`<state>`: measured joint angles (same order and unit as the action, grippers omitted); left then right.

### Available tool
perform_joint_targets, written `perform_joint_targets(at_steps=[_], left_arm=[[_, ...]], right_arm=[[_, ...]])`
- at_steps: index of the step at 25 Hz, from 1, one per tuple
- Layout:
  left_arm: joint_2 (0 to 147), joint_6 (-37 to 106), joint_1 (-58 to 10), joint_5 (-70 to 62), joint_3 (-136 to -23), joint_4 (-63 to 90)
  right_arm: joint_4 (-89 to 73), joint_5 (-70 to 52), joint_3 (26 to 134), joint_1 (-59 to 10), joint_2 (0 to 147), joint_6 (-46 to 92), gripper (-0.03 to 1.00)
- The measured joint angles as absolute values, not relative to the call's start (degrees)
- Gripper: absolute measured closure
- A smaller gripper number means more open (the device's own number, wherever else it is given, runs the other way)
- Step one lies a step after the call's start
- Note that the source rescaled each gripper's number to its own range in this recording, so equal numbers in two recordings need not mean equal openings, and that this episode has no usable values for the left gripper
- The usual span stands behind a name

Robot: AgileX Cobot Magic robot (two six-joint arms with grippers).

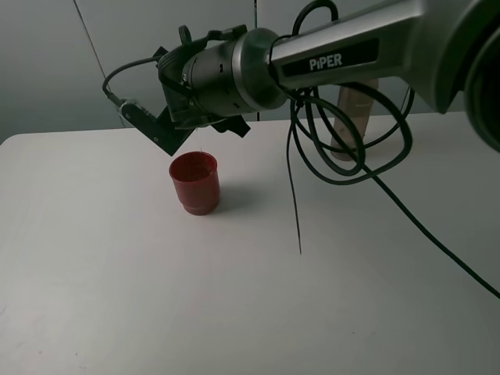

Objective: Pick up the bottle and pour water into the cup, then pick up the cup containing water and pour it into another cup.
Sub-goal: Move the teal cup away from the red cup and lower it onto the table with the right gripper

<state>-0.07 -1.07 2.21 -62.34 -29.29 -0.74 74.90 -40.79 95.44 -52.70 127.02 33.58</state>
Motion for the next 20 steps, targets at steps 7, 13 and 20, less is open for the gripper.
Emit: perform_joint_targets(at_steps=[7,13,20], left_arm=[[-0.07,-1.07,2.21,-62.34,-29.29,-0.74],[-0.07,-1.07,2.21,-62.34,-29.29,-0.74],[-0.07,-1.07,2.21,-62.34,-29.29,-0.74]], right_arm=[[74.90,-40.92,95.39,-53.39,127.02,33.58,0.86],[74.16,-40.92,95.39,-53.52,127.02,33.46,0.86],[73.62,-40.92,95.39,-53.60,127.02,31.82,0.86]])
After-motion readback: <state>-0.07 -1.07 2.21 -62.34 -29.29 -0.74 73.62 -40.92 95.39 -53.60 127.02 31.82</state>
